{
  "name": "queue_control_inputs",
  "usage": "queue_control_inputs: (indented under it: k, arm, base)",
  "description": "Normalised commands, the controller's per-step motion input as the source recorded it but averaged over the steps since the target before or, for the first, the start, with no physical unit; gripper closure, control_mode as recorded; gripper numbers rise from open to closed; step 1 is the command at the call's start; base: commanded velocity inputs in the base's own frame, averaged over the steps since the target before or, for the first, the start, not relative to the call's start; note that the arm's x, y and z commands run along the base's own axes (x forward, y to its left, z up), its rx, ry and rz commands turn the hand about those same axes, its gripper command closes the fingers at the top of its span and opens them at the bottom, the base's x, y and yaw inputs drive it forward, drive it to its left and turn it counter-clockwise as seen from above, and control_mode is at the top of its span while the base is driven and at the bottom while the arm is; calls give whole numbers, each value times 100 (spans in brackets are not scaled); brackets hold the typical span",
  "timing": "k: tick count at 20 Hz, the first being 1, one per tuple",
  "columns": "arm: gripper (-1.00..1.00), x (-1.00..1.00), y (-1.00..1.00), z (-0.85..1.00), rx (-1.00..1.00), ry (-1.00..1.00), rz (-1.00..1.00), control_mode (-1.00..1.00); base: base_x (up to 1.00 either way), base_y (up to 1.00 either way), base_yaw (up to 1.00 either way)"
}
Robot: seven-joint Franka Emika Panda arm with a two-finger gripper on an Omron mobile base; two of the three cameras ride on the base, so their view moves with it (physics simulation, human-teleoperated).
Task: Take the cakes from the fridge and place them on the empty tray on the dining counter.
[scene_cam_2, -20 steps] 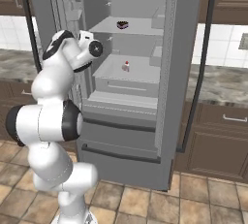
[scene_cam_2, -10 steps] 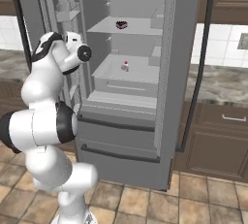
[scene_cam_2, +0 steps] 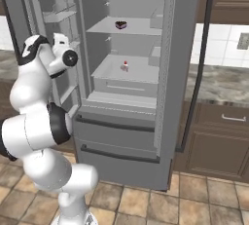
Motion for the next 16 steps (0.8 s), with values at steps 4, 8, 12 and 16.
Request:
queue_control_inputs:
  k: [4, 8, 12, 16]
  arm:
    - [-100, 0, 100, 0, 0, 1, 7, -100]
    - [-100, -39, 41, 37, 0, -3, 2, -100]
    - [-100, -75, -49, 66, 2, -11, -1, -100]
    - [-100, -81, -94, 73, 10, -4, 0, -100]
  base:
    - [0, 0, 0]
    - [0, 0, 0]
    - [0, 0, 0]
    - [0, 0, 0]
